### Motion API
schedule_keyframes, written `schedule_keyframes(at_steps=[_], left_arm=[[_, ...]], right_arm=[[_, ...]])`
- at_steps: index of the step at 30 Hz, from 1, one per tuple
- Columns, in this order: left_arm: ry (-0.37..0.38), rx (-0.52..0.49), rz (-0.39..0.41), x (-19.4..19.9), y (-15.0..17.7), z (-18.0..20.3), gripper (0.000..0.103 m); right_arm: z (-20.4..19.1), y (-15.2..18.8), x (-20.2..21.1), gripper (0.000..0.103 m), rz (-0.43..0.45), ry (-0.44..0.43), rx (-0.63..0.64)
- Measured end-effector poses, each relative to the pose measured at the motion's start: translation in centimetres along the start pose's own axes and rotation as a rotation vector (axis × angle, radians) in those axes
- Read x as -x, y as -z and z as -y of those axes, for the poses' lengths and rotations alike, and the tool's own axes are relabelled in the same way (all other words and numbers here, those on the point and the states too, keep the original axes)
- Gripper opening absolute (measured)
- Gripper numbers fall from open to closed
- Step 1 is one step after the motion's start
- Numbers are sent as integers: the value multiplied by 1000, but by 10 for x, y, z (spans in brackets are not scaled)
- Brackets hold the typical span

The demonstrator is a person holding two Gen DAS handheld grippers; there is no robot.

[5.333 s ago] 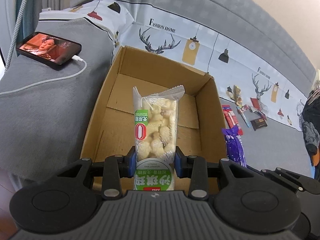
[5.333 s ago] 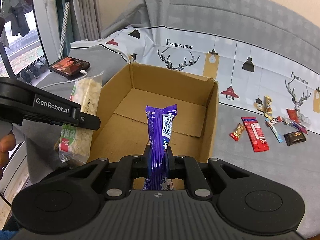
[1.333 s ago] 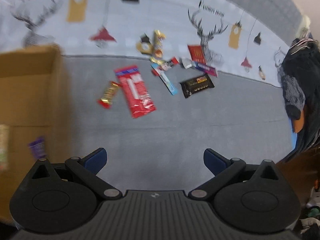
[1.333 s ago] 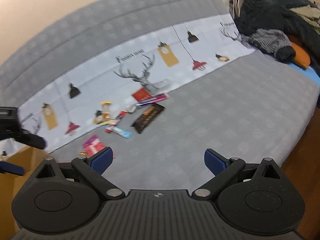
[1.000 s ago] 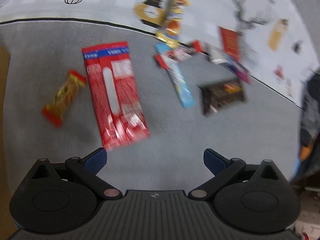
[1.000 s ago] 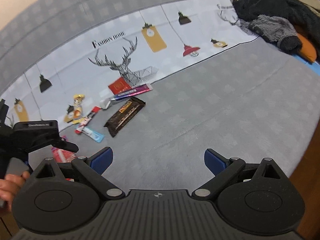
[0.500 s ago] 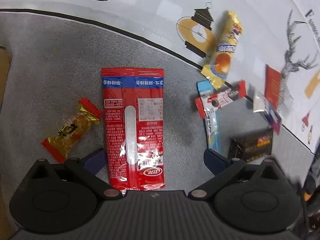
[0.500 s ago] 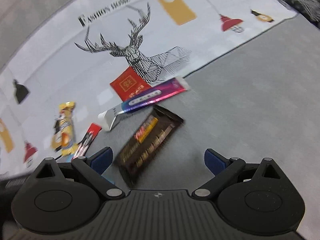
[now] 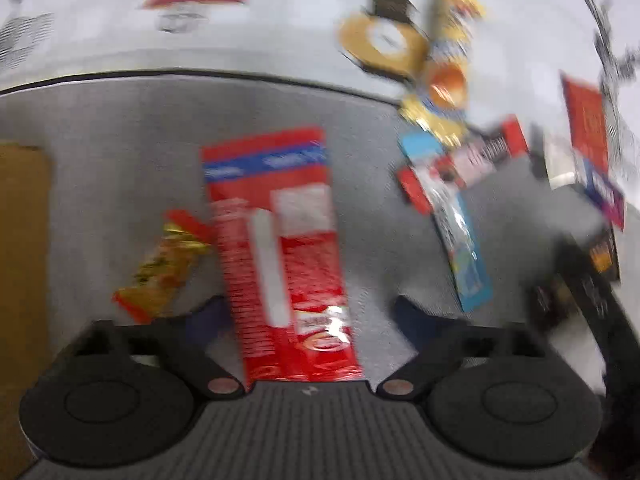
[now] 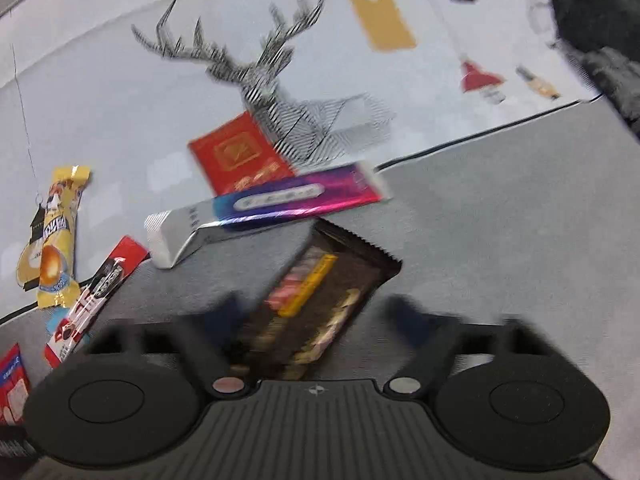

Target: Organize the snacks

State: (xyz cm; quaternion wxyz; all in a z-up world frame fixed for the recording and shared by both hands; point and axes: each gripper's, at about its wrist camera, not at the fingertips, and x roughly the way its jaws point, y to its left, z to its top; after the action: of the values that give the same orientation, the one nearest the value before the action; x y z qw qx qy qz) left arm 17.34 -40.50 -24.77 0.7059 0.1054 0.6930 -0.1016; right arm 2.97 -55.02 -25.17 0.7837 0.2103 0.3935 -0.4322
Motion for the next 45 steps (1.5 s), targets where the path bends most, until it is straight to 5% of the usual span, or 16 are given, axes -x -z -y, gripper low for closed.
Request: schedule_keyframes(at_steps=[2, 6, 22, 34, 45], left_arm=[[22, -12, 19, 8, 1, -7, 55], [72, -79, 34, 17, 12, -21, 50], [242, -212, 213, 113, 129, -107, 49], [312, -201, 399, 228, 199, -226, 49], [295, -108, 481, 267, 260, -364, 49]], right_arm=[[6, 1, 6, 42, -4, -13, 10], [27, 12, 23, 41, -42, -44, -36], [51, 101, 165, 41, -16, -230, -217], [-13, 142, 311, 41, 134, -421, -67], [-100, 205, 424, 41, 120, -595, 148]])
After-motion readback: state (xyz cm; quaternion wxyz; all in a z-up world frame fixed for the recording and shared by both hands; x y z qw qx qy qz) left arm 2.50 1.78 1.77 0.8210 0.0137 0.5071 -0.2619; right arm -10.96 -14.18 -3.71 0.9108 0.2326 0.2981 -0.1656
